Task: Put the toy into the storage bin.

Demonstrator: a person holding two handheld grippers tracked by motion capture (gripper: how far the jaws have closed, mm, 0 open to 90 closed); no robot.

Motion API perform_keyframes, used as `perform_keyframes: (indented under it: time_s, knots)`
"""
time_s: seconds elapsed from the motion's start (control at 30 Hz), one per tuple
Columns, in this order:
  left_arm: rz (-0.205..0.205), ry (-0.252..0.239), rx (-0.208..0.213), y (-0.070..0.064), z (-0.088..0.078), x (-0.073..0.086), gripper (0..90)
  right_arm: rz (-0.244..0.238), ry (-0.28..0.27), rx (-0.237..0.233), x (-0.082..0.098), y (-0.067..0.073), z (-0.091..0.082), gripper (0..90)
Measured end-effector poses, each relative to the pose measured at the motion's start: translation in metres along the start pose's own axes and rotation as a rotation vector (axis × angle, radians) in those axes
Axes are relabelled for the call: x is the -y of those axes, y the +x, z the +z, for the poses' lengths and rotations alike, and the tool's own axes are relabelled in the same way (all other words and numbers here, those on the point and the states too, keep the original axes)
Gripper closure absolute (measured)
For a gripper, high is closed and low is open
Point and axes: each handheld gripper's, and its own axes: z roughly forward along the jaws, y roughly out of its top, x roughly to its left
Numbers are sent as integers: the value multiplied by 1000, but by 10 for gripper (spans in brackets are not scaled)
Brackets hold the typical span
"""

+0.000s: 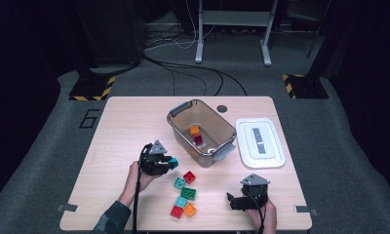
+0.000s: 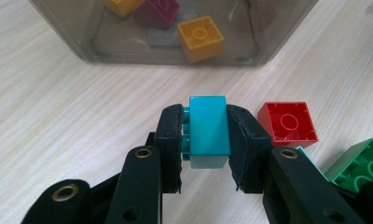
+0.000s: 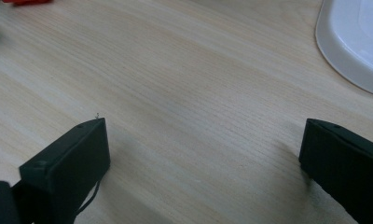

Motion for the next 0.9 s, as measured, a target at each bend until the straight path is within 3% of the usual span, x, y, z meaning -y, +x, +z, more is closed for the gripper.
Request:
perform_keyframes:
  time_s: [0.47, 0.9]
  knots:
    - [11, -33, -34, 10, -21, -19, 673, 1, -1, 0, 0, 0, 0, 8]
    - [29, -59, -68, 19, -39, -45, 673, -2, 0, -1, 0, 0, 0, 8]
